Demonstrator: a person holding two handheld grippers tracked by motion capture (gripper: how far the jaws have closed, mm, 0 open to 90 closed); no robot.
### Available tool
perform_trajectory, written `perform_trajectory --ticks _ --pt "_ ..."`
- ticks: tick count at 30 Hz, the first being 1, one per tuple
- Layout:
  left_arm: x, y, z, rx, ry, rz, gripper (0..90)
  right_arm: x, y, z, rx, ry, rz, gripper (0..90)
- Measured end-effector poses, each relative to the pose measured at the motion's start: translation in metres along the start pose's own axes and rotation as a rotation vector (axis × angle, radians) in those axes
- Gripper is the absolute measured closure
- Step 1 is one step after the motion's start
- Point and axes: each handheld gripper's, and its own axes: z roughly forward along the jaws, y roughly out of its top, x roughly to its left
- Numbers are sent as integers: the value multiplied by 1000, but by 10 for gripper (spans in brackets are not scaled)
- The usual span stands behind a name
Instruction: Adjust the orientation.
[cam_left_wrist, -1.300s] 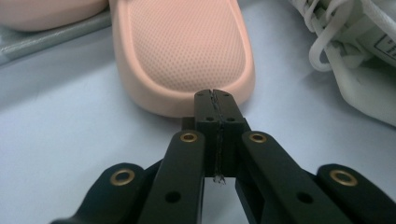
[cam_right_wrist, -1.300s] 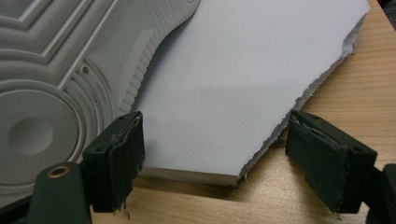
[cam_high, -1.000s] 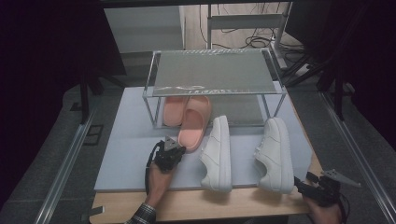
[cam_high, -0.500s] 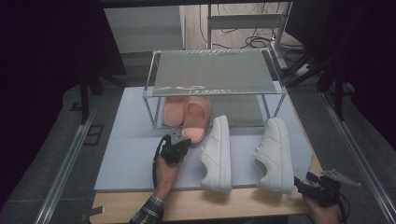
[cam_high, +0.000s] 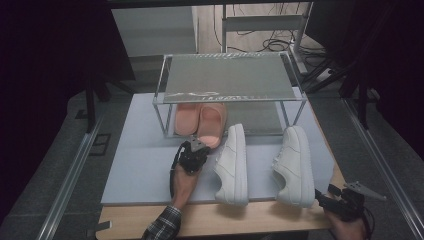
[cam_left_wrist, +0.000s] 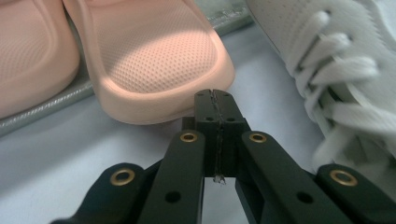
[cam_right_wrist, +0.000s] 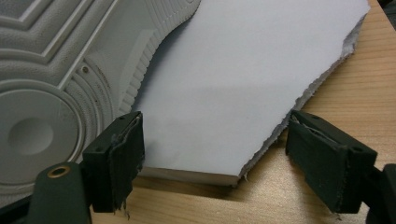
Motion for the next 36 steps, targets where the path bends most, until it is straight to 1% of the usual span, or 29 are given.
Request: perform_trajectory --ticks 7,9,11,12,19,24,28,33,36 --pt "6 10 13 9 16 -8 898 0 0 0 0 0 0 196" --pt "8 12 16 9 18 -22 898 0 0 0 0 0 0 196" --pt "10 14 20 11 23 -27 897 0 0 0 0 1 0 196" --pt "11 15 21 17 27 -23 897 0 0 0 0 1 0 196" --pt "16 23 31 25 44 -34 897 0 0 0 1 1 0 196" --pt "20 28 38 36 57 -44 898 0 0 0 0 1 0 196" --pt "23 30 43 41 58 -57 897 0 0 0 0 1 0 196" --pt "25 34 48 61 70 -61 897 0 0 0 0 1 0 196" --pt "26 36 51 67 76 -70 897 0 0 0 0 2 0 196"
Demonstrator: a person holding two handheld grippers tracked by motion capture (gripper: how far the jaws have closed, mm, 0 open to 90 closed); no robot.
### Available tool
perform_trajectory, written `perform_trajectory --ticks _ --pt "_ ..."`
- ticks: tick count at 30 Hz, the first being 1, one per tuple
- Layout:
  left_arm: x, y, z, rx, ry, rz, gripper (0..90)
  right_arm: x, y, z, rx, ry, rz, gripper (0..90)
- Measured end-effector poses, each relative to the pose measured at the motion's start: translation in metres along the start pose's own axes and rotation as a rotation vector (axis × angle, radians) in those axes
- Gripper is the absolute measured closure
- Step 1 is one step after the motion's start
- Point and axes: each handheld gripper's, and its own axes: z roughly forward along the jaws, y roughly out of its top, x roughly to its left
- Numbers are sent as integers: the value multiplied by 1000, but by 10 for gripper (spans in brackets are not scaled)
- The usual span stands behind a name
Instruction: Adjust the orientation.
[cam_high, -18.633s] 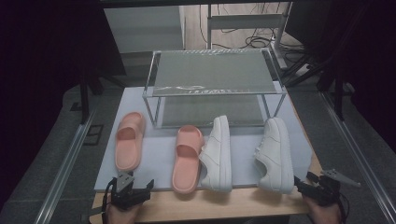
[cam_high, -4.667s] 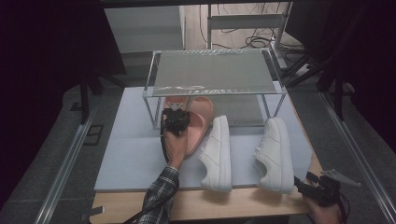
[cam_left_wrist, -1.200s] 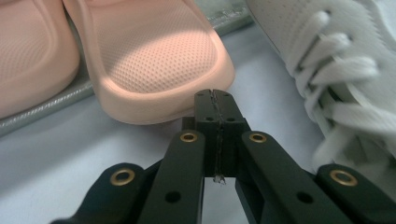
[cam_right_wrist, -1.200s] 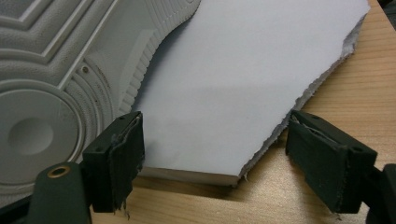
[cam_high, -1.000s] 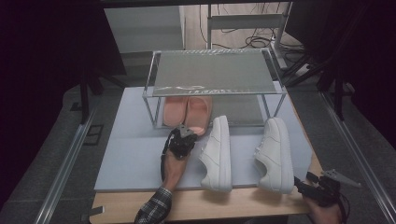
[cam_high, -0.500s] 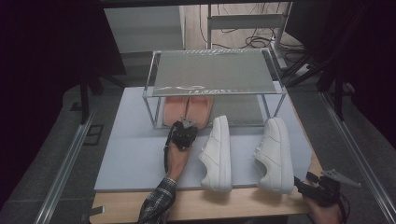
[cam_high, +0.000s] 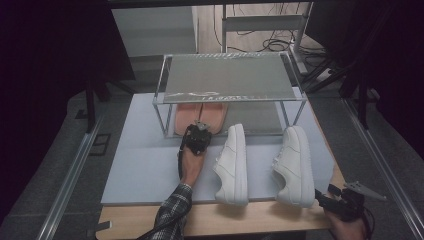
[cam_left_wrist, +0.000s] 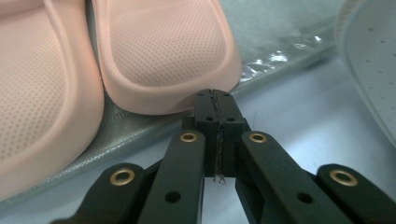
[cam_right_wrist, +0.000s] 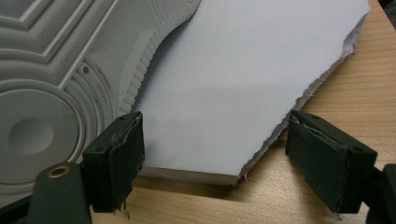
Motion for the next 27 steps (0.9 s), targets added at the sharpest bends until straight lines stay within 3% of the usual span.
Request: perform_trajectory --ticks 10,14,17,27 --pt "-2 -5 -16 -21 -43 -6 894 0 0 0 0 4 2 196" --pt "0 -11 -24 -24 -61 1 865 0 0 0 0 3 1 195" --pt "0 -15 -31 -10 -73 30 835 0 0 0 0 2 1 195" --pt "2 -31 -56 -21 -112 37 744 0 0 0 0 1 1 196"
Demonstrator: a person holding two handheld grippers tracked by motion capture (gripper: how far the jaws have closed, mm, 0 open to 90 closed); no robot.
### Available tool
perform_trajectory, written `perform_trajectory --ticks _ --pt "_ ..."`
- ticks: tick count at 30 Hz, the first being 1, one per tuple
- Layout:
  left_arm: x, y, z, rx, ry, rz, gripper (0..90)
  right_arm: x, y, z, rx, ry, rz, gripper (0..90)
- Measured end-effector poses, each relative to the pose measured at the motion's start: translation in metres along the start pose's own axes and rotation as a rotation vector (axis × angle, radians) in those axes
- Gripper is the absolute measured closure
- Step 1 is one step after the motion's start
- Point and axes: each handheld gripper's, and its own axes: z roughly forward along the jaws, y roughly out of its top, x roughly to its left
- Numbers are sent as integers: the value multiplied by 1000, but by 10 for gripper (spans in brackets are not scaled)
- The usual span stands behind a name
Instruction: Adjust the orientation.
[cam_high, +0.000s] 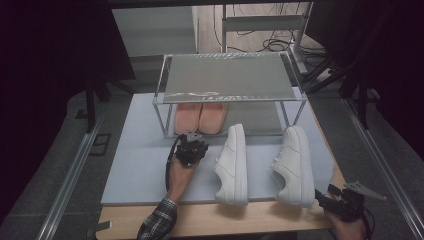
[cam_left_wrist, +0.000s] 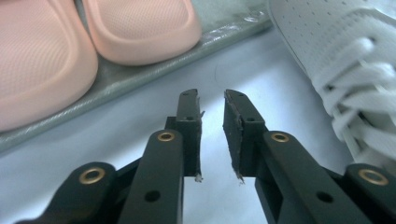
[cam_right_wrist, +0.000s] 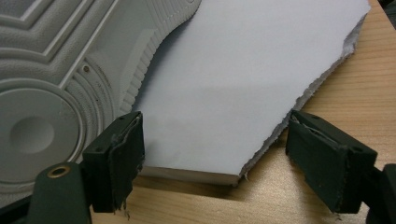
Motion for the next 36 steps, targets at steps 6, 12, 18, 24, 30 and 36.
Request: perform_trajectory --ticks 6,12,18,24,30,36 --pt "1 -11 -16 3 -10 -1 668 0 0 0 0 -1 0 196" --pt "2 -24 -27 1 -10 -10 567 0 0 0 0 -1 -1 196" --pt "0 -43 -31 -1 -6 -40 454 0 0 0 0 0 1 196" --pt "-4 -55 -41 -18 7 -55 371 0 0 0 -1 0 1 196" --pt "-6 -65 -55 -26 22 -52 251 0 0 0 -1 0 3 196" --pt "0 -79 -67 -28 53 -72 135 0 0 0 0 -1 3 197"
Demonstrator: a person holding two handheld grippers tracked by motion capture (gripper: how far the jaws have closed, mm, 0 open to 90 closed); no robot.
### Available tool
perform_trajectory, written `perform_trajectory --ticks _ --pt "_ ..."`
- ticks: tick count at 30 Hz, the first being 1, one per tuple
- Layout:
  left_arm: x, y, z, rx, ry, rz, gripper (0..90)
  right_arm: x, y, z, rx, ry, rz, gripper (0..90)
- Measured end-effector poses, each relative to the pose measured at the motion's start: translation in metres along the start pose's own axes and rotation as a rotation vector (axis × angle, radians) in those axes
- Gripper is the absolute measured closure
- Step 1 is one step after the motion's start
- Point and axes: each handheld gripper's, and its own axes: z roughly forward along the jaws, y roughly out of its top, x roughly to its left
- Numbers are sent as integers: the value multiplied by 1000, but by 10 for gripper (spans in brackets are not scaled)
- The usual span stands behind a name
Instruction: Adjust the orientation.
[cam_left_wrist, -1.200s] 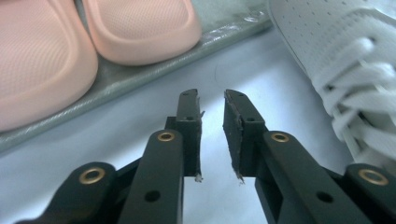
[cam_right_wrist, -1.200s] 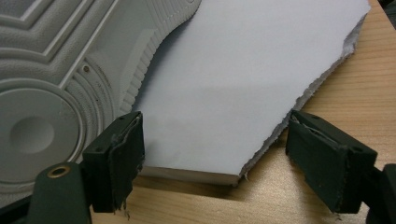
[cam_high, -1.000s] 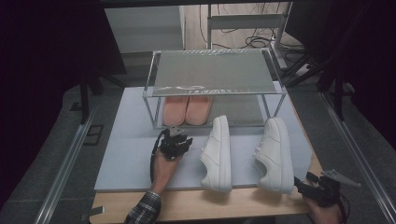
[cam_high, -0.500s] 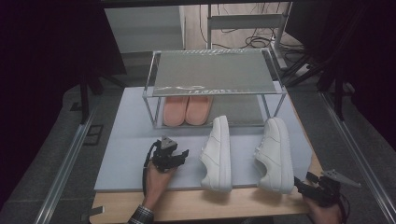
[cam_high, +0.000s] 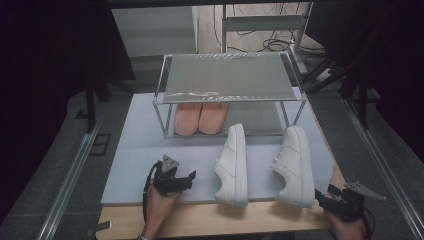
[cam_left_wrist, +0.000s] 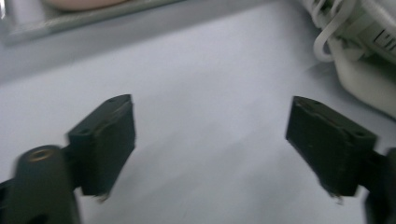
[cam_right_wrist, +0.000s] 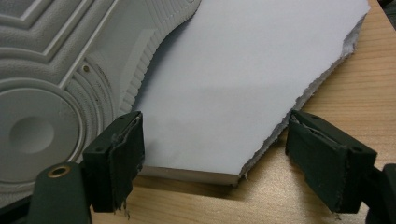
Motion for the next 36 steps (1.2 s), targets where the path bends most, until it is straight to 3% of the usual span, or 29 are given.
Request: perform_trajectory --ticks 5,10,14,18,23,24,27,31,36 --pt "6 -16 -9 14 1 3 136 0 0 0 -1 1 1 201" --pt "16 -27 -22 -7 2 -33 135 -1 0 0 -4 -1 2 209" --pt "21 -36 -33 -26 43 -25 135 -1 0 0 -3 -1 0 211" --pt "30 -46 -41 -40 71 -49 138 -1 0 0 -2 -1 0 212" --pt "37 -55 -40 -22 103 -66 136 0 1 -1 5 -4 -3 213" --pt "37 -58 -39 -42 110 -56 138 0 1 -1 7 -6 -4 216" --pt "35 -58 -38 -38 126 -39 147 0 2 -1 12 -9 0 224" --pt "35 -58 -37 -36 129 -36 144 0 3 -3 22 -13 5 262" --pt "34 -57 -37 -35 132 -36 143 4 8 -8 41 -37 -26 319"
